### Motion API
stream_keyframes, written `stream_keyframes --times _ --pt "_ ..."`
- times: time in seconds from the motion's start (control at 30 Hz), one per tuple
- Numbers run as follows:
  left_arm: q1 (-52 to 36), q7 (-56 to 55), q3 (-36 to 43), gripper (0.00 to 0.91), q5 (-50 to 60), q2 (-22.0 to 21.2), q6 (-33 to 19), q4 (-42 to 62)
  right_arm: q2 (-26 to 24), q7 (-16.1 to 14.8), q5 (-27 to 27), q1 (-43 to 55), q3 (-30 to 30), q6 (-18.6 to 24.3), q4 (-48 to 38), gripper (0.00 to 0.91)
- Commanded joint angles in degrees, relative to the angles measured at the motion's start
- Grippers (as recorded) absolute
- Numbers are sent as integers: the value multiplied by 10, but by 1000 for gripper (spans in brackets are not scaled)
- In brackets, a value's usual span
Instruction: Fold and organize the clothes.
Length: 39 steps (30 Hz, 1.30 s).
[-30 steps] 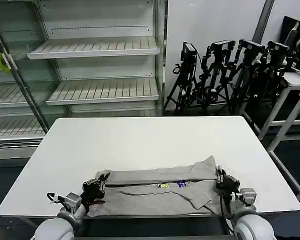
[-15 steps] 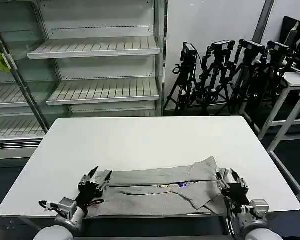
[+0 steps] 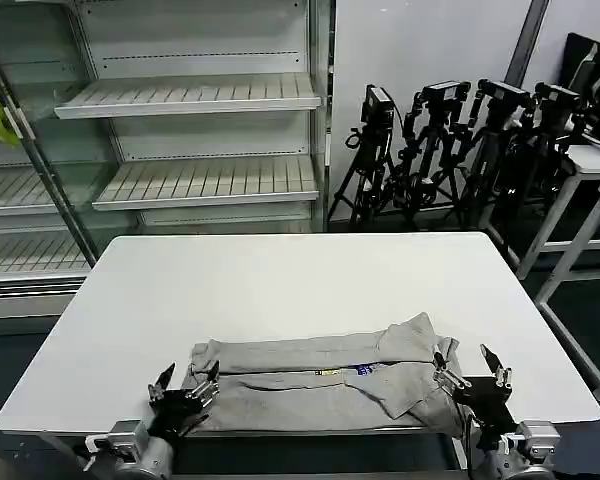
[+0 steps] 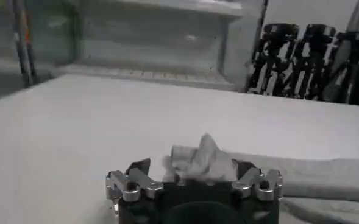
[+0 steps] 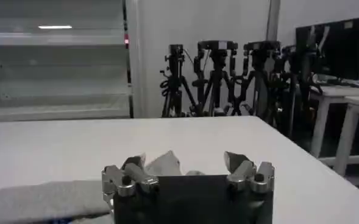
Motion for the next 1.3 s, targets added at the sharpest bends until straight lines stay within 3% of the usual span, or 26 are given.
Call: stream_keyframes --times 0.03,0.07,0.1,0.13,0.17,0.2,0.87,1.0,1.3 --pt "-6 -18 33 907 -20 -75 -9 46 6 1 -3 -26 10 3 19 907" --pt "-6 -15 38 705 -17 -75 -20 51 7 1 -3 -27 10 3 20 907" --pt "-6 -15 40 353 -15 -76 -22 53 7 2 -3 -27 10 4 21 907" --pt "-5 -13 42 202 -14 -76 -28 56 7 2 -3 -28 9 4 22 907" --pt "-5 -12 44 202 -14 -77 -32 58 8 2 -3 -28 9 4 23 907" --pt "-5 -12 44 101 -14 -78 -33 59 8 2 -3 -28 9 4 23 907" --pt "-28 -16 7 71 -77 -74 -60 58 20 11 -9 -26 2 3 36 907" --pt "-29 -16 -46 71 -105 -50 -56 40 20 12 -8 -25 2 2 42 907" --pt "-6 -14 -298 71 -217 113 -36 88 17 13 -5 3 -13 0 27 907"
